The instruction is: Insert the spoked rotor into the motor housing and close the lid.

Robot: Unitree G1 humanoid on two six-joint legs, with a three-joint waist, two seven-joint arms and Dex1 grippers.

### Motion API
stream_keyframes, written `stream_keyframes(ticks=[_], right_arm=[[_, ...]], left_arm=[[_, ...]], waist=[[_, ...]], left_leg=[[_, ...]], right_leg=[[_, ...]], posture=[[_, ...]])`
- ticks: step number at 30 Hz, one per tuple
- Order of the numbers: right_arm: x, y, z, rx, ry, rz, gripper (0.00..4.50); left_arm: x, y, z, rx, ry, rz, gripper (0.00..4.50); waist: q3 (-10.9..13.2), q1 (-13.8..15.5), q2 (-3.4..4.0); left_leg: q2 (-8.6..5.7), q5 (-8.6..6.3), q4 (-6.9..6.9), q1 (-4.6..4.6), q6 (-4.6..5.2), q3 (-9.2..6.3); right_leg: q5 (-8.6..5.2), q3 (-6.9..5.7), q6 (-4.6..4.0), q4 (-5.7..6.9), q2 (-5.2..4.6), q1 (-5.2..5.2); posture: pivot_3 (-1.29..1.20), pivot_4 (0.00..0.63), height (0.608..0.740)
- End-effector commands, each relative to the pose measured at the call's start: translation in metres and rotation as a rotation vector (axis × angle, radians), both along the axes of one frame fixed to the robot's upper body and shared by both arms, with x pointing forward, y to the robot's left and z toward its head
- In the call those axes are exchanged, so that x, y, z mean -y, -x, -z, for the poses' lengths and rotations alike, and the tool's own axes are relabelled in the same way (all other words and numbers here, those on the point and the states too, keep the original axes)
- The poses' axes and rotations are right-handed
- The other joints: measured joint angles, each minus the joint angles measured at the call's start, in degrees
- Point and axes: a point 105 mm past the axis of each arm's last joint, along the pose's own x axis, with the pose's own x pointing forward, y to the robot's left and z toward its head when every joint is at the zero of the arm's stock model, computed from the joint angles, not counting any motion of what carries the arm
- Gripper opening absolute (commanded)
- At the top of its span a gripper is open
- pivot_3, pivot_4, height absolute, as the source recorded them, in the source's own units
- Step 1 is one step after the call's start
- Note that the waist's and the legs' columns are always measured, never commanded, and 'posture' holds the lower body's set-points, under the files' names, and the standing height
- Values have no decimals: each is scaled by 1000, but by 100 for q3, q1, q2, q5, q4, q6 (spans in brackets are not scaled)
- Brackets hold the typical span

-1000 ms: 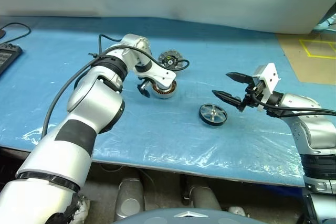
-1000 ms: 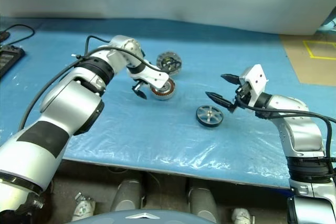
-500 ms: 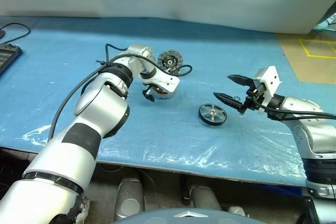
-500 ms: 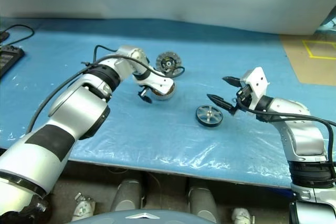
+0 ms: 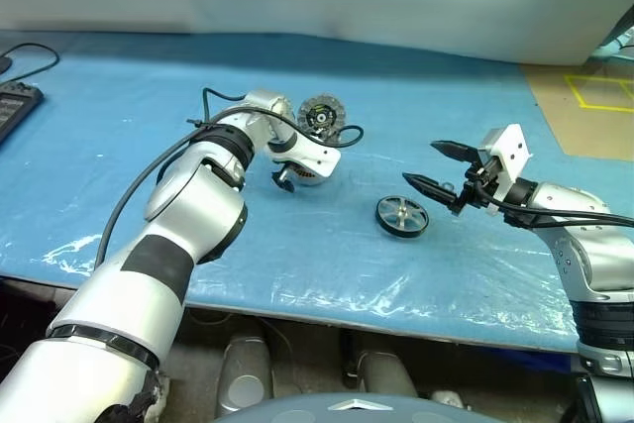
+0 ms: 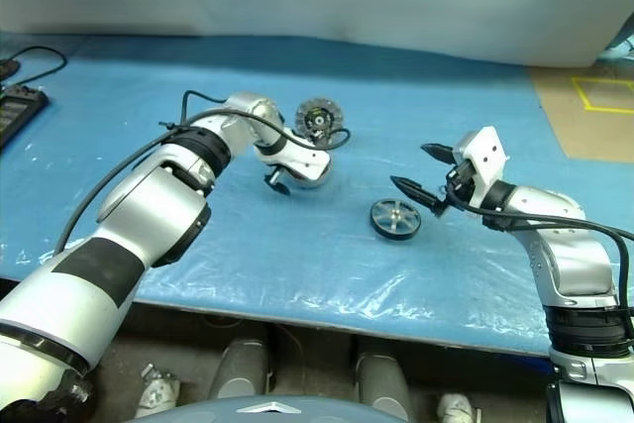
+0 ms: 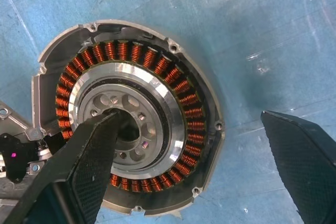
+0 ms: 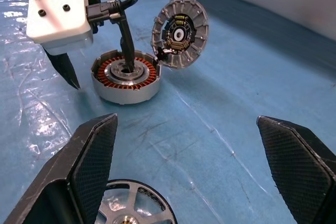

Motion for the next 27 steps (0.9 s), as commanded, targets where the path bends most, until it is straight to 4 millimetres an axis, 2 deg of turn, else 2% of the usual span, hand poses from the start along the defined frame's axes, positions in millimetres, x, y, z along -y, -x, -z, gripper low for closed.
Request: stream_keyframes(ticks=[1, 5, 6, 11, 16, 19, 27], right_arm=[[-2, 6, -20, 74, -9, -7, 4500], [-3, 6, -21, 82, -9, 2, 4500], [-3, 6, -22, 84, -10, 2, 4500], [-3, 4, -25, 94, -15, 10, 4500], [-5, 0, -24, 97, -23, 9, 4500], [-6, -4, -24, 100, -27, 9, 4500], [-9, -13, -22, 116, -39, 7, 4500]], left_arm=[[1, 0, 8, 13, -8, 0, 3851], [-2, -1, 11, 27, -12, -5, 2525], [-5, -1, 13, 18, -28, -5, 2308], [-9, -1, 15, 26, -47, 2, 2294], [-5, -1, 12, 31, -22, 9, 2294], [0, -2, 6, 40, 0, 14, 2294], [21, 15, -7, -85, 35, 89, 2294]], waist=[[0, 0, 0], [0, -19, 0], [0, -23, 0], [0, -24, 0], [0, -24, 0], [0, -25, 0], [0, -17, 1]], left_leg=[[-2, 0, -1, 6, 3, 1], [-11, -2, -7, 7, 34, 2], [-16, -1, -13, 8, 36, 3], [-23, 4, -26, 8, 43, 4], [-23, 23, -59, 11, 53, 5], [-24, 34, -78, 13, 49, 5], [-23, 49, -95, -1, 31, 5]], right_leg=[[-2, -4, 3, 0, -8, 9], [-7, -24, 12, 0, -51, 16], [-11, -25, 18, -1, -62, 17], [-17, -34, 27, -4, -75, 21], [-18, -51, 27, -5, -80, 20], [-18, -59, 27, -7, -87, 20], [-33, -86, 21, -23, -96, 18]], posture=[[0, 150, 740], [0, 150, 740], [0, 150, 740], [0, 150, 740], [0, 150, 740], [0, 150, 740], [0, 150, 740]])
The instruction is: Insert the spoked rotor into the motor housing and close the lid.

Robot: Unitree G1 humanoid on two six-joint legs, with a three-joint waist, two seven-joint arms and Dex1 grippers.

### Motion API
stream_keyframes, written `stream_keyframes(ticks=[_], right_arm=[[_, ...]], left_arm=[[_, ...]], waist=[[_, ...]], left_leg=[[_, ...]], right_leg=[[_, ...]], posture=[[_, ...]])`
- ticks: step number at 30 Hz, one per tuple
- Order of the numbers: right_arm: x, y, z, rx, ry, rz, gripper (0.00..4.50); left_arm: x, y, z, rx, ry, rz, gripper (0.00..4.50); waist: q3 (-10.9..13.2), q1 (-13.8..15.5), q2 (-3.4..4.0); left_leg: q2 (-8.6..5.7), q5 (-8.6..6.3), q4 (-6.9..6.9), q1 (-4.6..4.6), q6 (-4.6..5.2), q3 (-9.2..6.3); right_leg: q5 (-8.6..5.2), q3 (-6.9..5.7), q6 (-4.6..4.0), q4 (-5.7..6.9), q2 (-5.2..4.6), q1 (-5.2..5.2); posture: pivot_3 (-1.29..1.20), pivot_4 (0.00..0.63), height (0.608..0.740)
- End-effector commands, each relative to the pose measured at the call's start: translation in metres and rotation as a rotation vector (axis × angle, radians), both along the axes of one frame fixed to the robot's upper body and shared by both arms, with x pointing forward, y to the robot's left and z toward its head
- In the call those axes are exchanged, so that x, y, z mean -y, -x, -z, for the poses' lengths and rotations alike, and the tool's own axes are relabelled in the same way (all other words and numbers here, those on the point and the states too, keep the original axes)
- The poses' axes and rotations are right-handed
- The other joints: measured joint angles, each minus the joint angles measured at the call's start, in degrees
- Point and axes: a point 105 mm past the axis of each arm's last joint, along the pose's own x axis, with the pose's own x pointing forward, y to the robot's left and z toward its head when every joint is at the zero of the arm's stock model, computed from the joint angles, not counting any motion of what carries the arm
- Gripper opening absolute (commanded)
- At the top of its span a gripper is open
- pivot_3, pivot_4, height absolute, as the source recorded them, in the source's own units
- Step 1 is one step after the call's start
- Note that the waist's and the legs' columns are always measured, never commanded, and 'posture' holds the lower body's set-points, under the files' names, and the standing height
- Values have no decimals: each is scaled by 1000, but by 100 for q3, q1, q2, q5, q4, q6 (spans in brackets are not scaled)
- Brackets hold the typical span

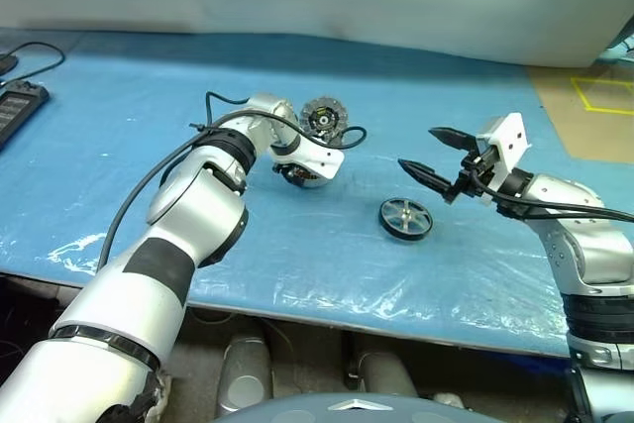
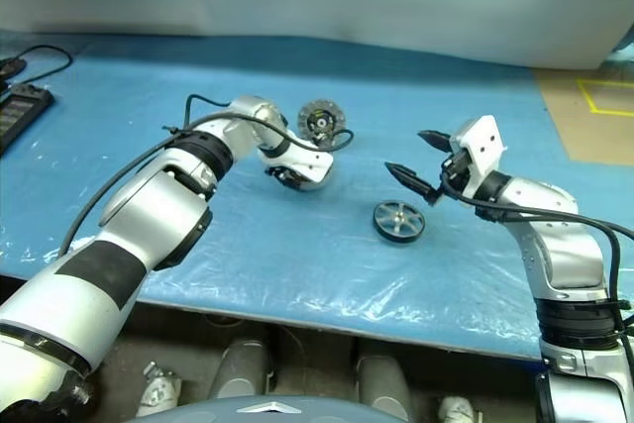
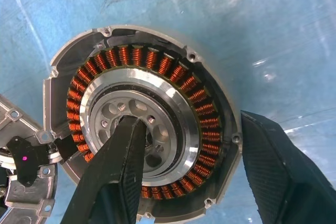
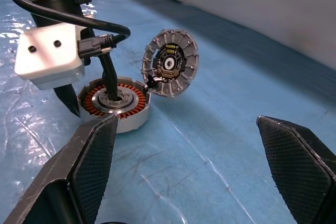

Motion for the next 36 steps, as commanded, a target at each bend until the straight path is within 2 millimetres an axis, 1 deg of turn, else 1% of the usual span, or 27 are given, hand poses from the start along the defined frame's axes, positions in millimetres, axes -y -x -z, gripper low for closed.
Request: stream_keyframes(ticks=[1, 4, 7, 11, 13, 16, 23, 27, 31, 34, 36], right_arm=[[-3, -3, -12, 62, 1, -14, 4500], [-3, -6, -12, 67, 3, -20, 4500], [-5, -9, -13, 72, 1, -28, 4500], [-8, -11, -11, 73, -3, -39, 4500], [-9, -12, -10, 73, -3, -43, 4500], [-11, -14, -9, 73, -9, -47, 4500], [-14, -16, -5, 69, -14, -55, 4500], [-16, -17, -4, 69, -16, -63, 4500], [-16, -17, -3, 68, -15, -66, 4500], [-16, -18, -3, 69, -16, -65, 4500], [-17, -18, -3, 71, -17, -68, 4500]], left_arm=[[20, 14, -9, -80, 37, 74, 2294], [32, 26, -13, -161, 68, 122, 2294], [34, 37, -14, -230, 44, 185, 2294], [36, 48, -12, -329, 31, 184, 2294], [36, 50, -9, -340, 29, 189, 2294], [32, 52, -3, -345, 11, 188, 2294], [22, 58, 5, -373, -14, 165, 2294], [23, 73, 1, -437, 3, 150, 2294], [18, 85, -4, -492, -5, 139, 2294], [17, 91, -5, -519, -8, 135, 2294], [17, 91, -4, -521, -9, 139, 2294]], waist=[[-1, 11, 1], [0, 39, 3], [1, 69, 4], [8, 66, 16], [9, 61, 19], [10, 54, 21], [8, 10, 23], [8, -19, 27], [10, -18, 30], [10, -20, 30], [10, -19, 30]], left_leg=[[0, 1, -6, -5, -2, 0], [0, 2, -11, -14, -2, 0], [5, 3, -12, -23, -2, 1], [8, 3, -14, -23, -1, 1], [11, 3, -14, -21, 0, 3], [13, 6, -13, -21, 5, 4], [17, 8, -13, -21, 7, 7], [18, 10, -14, -19, 4, 9], [16, 11, -14, -20, 1, 15], [15, 11, -14, -21, 1, 16], [14, 12, -14, -21, 0, 17]], right_leg=[[-4, -10, 0, -2, -7, 0], [-14, -44, -6, -1, -12, 0], [-22, -61, -18, 6, -19, 0], [-24, -67, -22, 14, -18, 0], [-25, -69, -23, 17, -19, 0], [-26, -71, -24, 20, -20, 1], [-27, -73, -26, 22, -20, 0], [-28, -73, -27, 25, -19, 0], [-29, -72, -27, 25, -19, -1], [-30, -73, -26, 23, -19, -1], [-30, -72, -25, 22, -19, 0]], posture=[[0, 150, 740], [0, 150, 740], [0, 150, 740], [0, 150, 740], [0, 150, 740], [0, 150, 740], [0, 150, 740], [0, 150, 740], [0, 150, 740], [0, 150, 740], [0, 150, 740]])
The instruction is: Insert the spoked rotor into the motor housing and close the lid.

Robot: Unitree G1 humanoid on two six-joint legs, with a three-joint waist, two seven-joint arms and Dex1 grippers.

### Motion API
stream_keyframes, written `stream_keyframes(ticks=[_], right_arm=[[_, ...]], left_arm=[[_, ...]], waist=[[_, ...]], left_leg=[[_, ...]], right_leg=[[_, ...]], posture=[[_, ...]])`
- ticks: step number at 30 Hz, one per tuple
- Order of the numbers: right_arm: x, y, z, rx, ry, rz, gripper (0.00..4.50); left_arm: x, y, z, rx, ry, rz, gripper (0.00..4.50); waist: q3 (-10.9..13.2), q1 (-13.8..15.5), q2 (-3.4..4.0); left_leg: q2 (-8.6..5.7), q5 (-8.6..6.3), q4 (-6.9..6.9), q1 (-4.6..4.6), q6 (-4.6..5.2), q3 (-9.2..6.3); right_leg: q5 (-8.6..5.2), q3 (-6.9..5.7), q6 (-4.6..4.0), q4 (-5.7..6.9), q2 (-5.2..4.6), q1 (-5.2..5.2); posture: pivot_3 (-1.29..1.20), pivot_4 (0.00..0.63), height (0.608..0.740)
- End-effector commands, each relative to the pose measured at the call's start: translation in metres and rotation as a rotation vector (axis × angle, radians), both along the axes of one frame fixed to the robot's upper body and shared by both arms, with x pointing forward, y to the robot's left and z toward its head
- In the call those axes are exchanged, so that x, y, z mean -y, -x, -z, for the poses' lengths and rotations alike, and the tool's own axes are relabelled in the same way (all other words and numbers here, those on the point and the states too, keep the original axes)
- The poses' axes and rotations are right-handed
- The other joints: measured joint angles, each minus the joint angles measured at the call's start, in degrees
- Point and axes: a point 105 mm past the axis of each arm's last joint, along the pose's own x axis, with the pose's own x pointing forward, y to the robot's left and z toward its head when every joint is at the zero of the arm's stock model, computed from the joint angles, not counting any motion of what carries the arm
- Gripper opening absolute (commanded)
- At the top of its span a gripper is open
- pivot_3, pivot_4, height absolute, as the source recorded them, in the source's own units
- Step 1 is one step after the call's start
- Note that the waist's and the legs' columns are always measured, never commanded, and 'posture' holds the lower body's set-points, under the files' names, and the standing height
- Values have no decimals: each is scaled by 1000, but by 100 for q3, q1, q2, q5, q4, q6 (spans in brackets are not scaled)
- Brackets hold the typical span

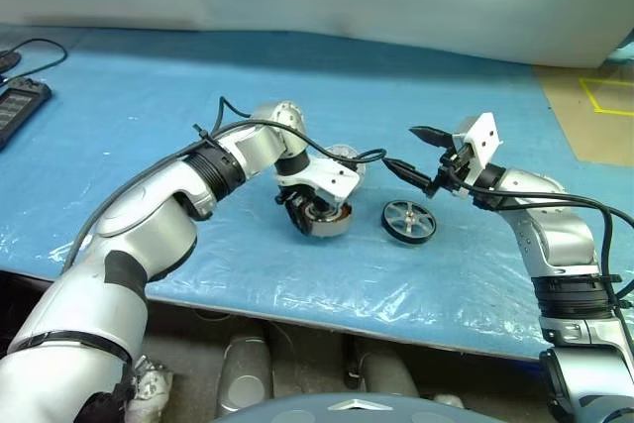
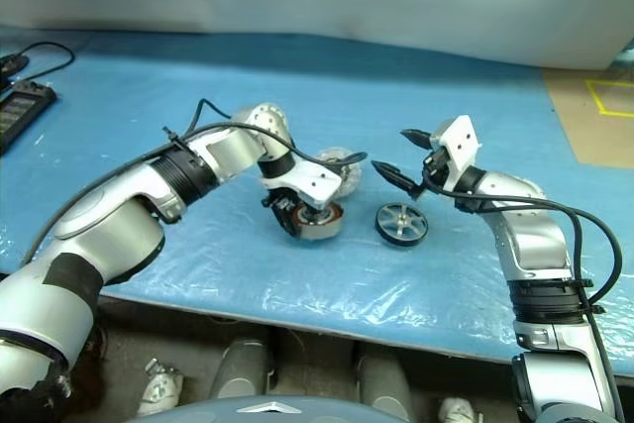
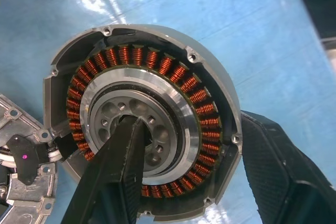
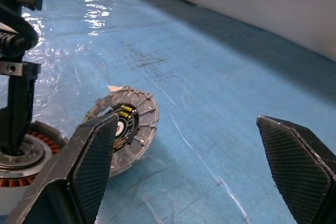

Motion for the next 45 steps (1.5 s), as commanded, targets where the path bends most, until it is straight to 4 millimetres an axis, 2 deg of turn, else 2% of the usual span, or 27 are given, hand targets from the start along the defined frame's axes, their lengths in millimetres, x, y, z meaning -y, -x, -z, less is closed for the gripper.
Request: stream_keyframes(ticks=[1, 2, 4, 9, 12, 16, 21, 25, 32, 37, 40, 43, 45], right_arm=[[-3, 0, -14, 58, -9, -13, 4500], [-3, -1, -14, 59, -8, -13, 4500], [-3, -1, -15, 61, -7, -10, 4500], [-2, 0, -14, 59, -8, -7, 4500], [0, 0, -14, 55, -14, -4, 4500], [3, -1, -13, 45, -30, 1, 4500], [4, -5, -9, 30, -45, 3, 4500], [5, -7, -8, 22, -55, 4, 4500], [14, -4, -4, 11, -57, 37, 4500], [38, -4, 9, -17, -31, 137, 4500], [56, -6, 22, -44, -1, 212, 4500], [71, -6, 34, -74, -3, 273, 4500], [75, -7, 41, -90, -1, 288, 4500]], left_arm=[[4, 6, -1, -19, -1, 37, 2294], [4, 4, 0, -17, 1, 36, 2294], [2, -1, 3, 11, -4, 46, 3041], [4, -11, 4, 35, 17, -13, 4488], [8, -6, -5, 9, 48, -33, 4488], [7, 9, -24, -60, 91, -53, 4488], [-6, 29, -46, -149, 123, -66, 4488], [-15, 35, -59, -184, 175, -61, 4488], [-29, 35, -92, -249, 401, -84, 4488], [-55, 28, -99, -282, 637, -167, 4488], [-62, 19, -104, -293, 783, -262, 4488], [-67, 6, -97, -238, 938, -367, 4488], [-69, 1, -84, -209, 995, -421, 4488]], waist=[[0, 0, 0], [0, 0, 0], [0, 3, 0], [0, 7, 0], [0, -19, 1], [1, -24, 4], [2, -14, 9], [5, -4, 13], [6, -14, 16], [-3, -22, 36], [-3, -13, 36], [-3, -11, 36], [-8, -16, 44]], left_leg=[[0, 0, 0, -1, 0, 0], [0, 0, 0, 0, 0, 0], [-1, 1, 1, 2, -1, 0], [-1, 4, 7, 8, 2, 0], [0, 11, 8, 12, 2, 0], [7, 14, 5, 14, -1, 0], [5, 14, 1, 1, -3, 3], [6, 14, 0, -2, -3, 3], [7, 15, 1, -1, -5, 3], [9, 15, -4, 1, -7, 6], [8, 15, 4, -2, -6, 5], [9, 15, 11, -2, -6, 6], [7, 15, 13, -4, -5, 8]], right_leg=[[0, 0, 0, 0, 0, 0], [0, 0, 0, 0, 0, 0], [0, 0, 0, 0, 0, 3], [0, -4, 1, -1, -2, 19], [0, -2, 1, 0, -2, 20], [0, -2, 1, 6, 3, 14], [-3, -3, 1, 1, 3, 3], [-7, -6, 1, 2, 2, 2], [-7, -7, 2, 4, 2, 2], [-12, -9, 5, 6, 4, 2], [-13, -15, 5, 9, 0, 3], [-13, -27, 5, 11, -9, 14], [-13, -30, 5, 13, -17, 15]], posture=[[0, 150, 740], [0, 150, 740], [0, 150, 740], [0, 150, 740], [0, 150, 740], [0, 150, 740], [0, 150, 740], [0, 150, 740], [0, 150, 740], [0, 150, 740], [0, 150, 740], [0, 150, 740], [0, 150, 740]])
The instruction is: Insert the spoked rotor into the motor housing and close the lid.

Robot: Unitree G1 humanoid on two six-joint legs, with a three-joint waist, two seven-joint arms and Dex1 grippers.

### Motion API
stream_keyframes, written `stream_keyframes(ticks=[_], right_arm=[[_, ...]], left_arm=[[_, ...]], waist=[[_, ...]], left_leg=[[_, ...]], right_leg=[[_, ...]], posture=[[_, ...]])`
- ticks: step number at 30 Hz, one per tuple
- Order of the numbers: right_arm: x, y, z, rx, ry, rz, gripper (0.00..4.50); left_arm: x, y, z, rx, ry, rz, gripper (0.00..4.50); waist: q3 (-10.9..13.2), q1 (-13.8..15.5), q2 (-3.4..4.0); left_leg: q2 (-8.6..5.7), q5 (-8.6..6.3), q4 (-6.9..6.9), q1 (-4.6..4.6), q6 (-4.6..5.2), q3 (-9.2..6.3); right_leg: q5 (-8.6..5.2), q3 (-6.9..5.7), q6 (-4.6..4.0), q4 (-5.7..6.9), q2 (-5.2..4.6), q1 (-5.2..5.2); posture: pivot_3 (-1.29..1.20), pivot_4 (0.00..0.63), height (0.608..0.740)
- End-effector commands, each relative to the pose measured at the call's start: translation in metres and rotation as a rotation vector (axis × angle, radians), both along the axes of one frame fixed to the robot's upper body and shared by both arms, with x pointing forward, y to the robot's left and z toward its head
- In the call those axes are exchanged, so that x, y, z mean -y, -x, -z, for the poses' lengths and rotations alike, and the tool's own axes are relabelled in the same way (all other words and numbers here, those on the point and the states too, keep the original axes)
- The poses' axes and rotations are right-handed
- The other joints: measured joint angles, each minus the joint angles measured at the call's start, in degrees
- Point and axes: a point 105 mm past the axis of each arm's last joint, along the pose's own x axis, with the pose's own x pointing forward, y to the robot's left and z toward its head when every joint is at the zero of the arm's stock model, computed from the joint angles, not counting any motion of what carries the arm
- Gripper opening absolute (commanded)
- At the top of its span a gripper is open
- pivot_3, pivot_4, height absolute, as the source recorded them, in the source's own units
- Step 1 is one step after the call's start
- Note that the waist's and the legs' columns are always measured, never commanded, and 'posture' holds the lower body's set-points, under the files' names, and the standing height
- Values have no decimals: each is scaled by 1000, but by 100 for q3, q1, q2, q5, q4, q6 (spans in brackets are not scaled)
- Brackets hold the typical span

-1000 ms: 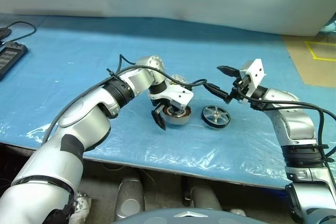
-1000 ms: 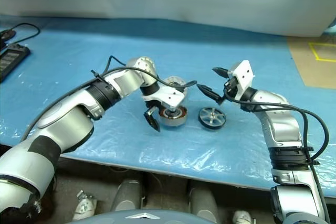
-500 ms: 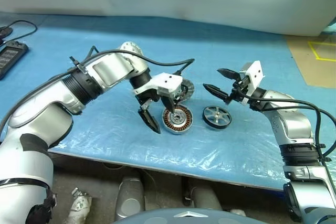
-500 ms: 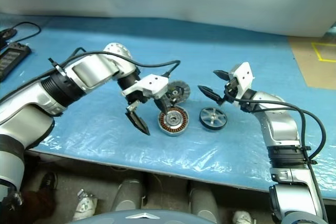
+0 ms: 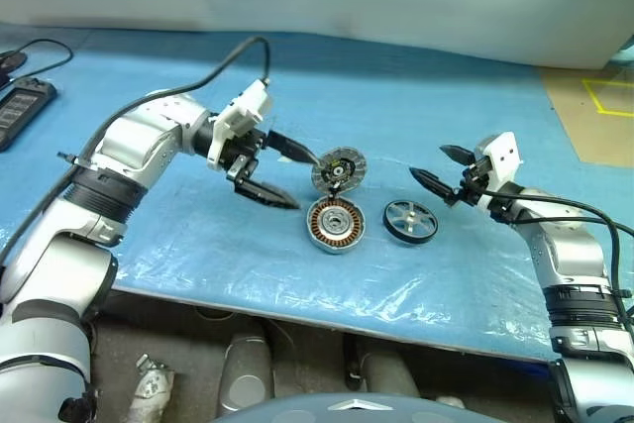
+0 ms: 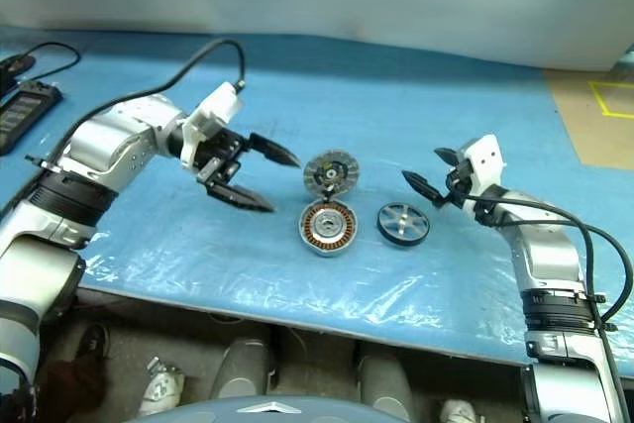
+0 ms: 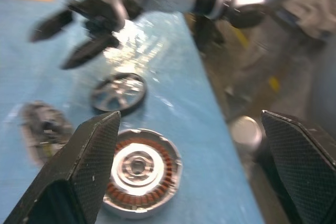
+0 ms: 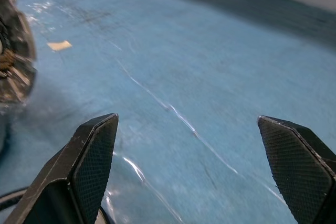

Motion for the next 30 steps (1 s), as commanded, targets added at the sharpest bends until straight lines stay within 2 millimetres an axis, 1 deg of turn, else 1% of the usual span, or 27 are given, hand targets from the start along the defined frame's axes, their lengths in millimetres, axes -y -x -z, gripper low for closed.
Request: stream_keyframes(ticks=[1, 2, 4, 6, 8, 9, 13, 17, 22, 27, 30], right_arm=[[16, -1, -3, 30, 18, 48, 4500], [18, -1, 0, 23, 25, 56, 4500], [25, -1, 3, 19, 31, 83, 4500], [29, -1, 4, 15, 21, 99, 4500], [34, 0, 9, 3, 31, 122, 4500], [36, 0, 11, 0, 35, 135, 4500], [41, 2, 13, -2, 27, 157, 4500], [45, 5, 20, -22, 15, 169, 4500], [48, 8, 26, -45, 18, 183, 4500], [52, 8, 36, -68, 35, 221, 4500], [57, 5, 42, -89, 36, 256, 4500]], left_arm=[[-6, -8, 8, 76, 100, -122, 4488], [-7, -9, 13, 82, 110, -138, 4488], [-8, -10, 21, 42, 129, -182, 4488], [-10, -8, 24, 23, 178, -207, 4488], [-15, -4, 45, 55, 123, -218, 4488], [-17, -1, 51, 69, 117, -216, 4488], [-22, 3, 62, 83, 157, -245, 4488], [-21, 6, 81, 98, 135, -254, 4488], [-19, 5, 91, 99, 157, -298, 4488], [-11, 7, 90, 99, 181, -308, 4488], [-7, 5, 85, 109, 194, -321, 4488]], waist=[[-4, -6, 7], [-4, -12, 7], [-4, -15, 7], [-4, -14, 7], [-4, -15, 7], [-5, -18, 8], [-5, -10, 8], [-5, 0, 9], [-6, -2, 10], [-6, -2, 10], [-6, -4, 10]], left_leg=[[-3, 0, 0, 2, 1, 2], [-3, 0, 1, 0, 1, 3], [0, 2, 1, -2, 5, 2], [4, 4, 1, -4, 7, 2], [4, 4, 1, -2, 8, 2], [3, 4, 1, 1, 9, 3], [2, 4, 0, 0, 10, 5], [4, 4, 0, 0, 20, 11], [4, 7, 0, 0, 28, 20], [7, 7, 0, 0, 31, 21], [6, 6, 0, 0, 32, 25]], right_leg=[[0, -1, 0, -1, -2, 3], [0, -2, 0, 0, -3, 2], [0, -5, 0, 0, -3, 1], [0, -9, 0, 4, -3, -1], [0, -9, 0, 5, -3, 0], [0, -8, 0, 5, -3, 2], [-2, -8, 2, 3, -6, 2], [-2, -14, 2, 7, -13, 3], [-2, -15, 2, 5, -18, 4], [-2, -16, 2, 5, -17, 4], [-2, -15, 2, 5, -18, 3]], posture=[[0, 150, 740], [0, 150, 740], [0, 150, 740], [0, 150, 740], [0, 150, 740], [0, 150, 740], [0, 150, 740], [0, 150, 740], [0, 150, 740], [0, 150, 740], [0, 150, 740]])
